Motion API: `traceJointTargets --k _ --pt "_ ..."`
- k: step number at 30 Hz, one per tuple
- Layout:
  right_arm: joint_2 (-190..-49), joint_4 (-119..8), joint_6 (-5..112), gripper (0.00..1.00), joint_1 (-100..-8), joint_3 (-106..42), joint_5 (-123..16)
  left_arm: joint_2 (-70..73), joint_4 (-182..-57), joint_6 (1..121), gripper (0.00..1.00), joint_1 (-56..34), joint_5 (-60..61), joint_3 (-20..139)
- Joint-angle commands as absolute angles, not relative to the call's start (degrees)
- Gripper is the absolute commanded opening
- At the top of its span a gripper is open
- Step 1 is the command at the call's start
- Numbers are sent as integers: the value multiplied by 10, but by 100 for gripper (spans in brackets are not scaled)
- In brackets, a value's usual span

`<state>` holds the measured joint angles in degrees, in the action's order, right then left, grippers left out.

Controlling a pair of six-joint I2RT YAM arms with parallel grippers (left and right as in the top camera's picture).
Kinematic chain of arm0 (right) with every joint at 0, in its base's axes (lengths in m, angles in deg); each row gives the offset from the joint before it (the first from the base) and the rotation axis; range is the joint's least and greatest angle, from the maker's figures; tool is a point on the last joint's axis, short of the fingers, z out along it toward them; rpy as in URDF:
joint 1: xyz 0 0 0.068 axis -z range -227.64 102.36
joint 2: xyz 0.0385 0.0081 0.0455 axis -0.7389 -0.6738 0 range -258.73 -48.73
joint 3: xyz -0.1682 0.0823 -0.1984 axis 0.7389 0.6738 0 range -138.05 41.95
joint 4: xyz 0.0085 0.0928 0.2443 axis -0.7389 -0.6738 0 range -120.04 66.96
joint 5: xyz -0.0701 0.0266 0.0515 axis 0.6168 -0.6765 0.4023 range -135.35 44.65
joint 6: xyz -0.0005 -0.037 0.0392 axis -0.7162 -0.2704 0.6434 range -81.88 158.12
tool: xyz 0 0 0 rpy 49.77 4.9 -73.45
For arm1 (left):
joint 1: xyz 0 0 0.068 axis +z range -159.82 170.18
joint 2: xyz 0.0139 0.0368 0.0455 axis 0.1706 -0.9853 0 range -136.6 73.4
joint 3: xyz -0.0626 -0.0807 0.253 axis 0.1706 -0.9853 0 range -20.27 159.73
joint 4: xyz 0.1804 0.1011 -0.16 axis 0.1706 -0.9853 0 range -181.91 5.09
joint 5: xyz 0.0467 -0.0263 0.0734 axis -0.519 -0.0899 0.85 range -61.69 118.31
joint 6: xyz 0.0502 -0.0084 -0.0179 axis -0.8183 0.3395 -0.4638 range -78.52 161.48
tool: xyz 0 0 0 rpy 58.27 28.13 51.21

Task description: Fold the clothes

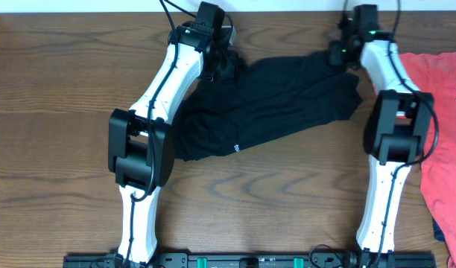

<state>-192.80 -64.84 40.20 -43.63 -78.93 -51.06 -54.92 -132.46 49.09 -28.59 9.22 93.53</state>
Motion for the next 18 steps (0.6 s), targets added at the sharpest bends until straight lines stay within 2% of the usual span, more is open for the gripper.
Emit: traceJointTargets --k 1,18 --pt "-1893 -678 382 1 -428 -812 -490 -507 -1327 488 6 -285 95 936" --pt "-1860 -766 372 1 -442 -844 -508 -436 -1364 488 6 -283 126 936"
